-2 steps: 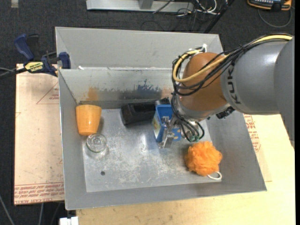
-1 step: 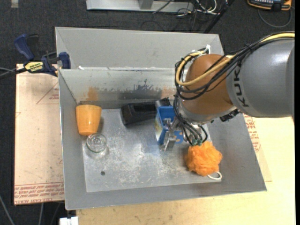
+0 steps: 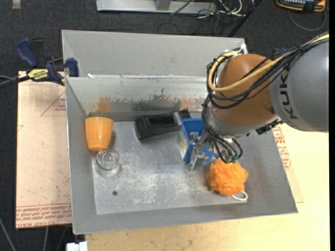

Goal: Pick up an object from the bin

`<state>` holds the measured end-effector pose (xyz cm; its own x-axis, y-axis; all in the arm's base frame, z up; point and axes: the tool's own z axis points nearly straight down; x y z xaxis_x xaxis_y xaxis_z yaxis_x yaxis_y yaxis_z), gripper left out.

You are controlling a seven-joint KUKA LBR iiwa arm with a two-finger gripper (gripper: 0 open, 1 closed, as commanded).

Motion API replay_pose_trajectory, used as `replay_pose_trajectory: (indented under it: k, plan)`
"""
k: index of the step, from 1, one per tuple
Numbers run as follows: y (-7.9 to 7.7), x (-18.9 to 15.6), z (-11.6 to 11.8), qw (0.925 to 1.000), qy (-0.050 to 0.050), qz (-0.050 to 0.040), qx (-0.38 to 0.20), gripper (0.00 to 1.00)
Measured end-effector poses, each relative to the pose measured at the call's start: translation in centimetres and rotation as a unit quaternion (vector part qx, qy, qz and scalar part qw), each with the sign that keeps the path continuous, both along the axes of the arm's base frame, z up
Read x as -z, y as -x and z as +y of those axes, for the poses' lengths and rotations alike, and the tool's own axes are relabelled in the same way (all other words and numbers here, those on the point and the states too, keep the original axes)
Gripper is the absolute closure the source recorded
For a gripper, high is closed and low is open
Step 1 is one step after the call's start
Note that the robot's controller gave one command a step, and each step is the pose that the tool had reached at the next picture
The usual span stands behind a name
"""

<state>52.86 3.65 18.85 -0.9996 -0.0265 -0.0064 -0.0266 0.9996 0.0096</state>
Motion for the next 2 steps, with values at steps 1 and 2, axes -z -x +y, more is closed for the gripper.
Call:
replay_pose_trajectory:
  k: [1,2]
  plan:
    - [-2.4,1.0,-2.3,0.9995,0.001,-0.0148,-0.027,1.0]
    - [-2.8,5.8,-6.4,0.9967,0.0,-0.0042,-0.082,1.0]
